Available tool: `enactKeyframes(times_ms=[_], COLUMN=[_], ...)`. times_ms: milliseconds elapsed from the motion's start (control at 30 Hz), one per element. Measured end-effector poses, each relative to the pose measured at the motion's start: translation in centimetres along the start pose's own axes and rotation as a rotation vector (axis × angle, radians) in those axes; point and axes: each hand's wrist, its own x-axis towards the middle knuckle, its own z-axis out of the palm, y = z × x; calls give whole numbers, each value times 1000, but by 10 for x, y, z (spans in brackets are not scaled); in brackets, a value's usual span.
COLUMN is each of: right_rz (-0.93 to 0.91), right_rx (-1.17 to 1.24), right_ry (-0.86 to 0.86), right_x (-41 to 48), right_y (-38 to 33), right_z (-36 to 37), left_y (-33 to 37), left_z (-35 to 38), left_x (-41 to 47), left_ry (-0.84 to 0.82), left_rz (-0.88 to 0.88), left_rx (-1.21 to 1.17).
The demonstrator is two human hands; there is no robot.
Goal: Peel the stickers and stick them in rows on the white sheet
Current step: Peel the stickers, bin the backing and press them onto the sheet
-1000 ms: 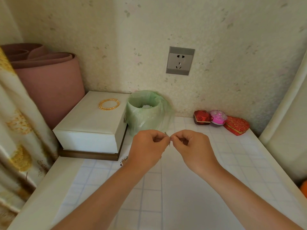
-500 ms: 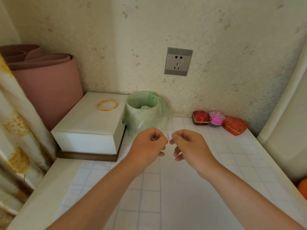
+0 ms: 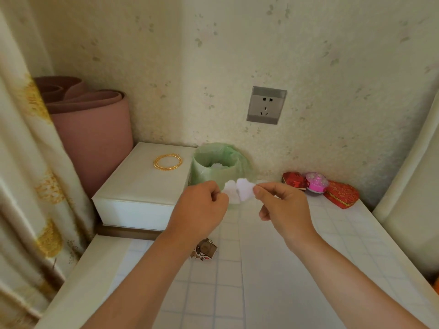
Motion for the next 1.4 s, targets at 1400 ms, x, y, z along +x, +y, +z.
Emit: enactKeyframes(times_ms=[1400], right_rz=[251], right_rx=[-330], right_ry=[-327], right_x=[17], right_y=[16], right_z=[-33], left_y=[-7], left_z=[40], left_x=[1], left_ry=[-289], left_rz=[113], left_rx=[45])
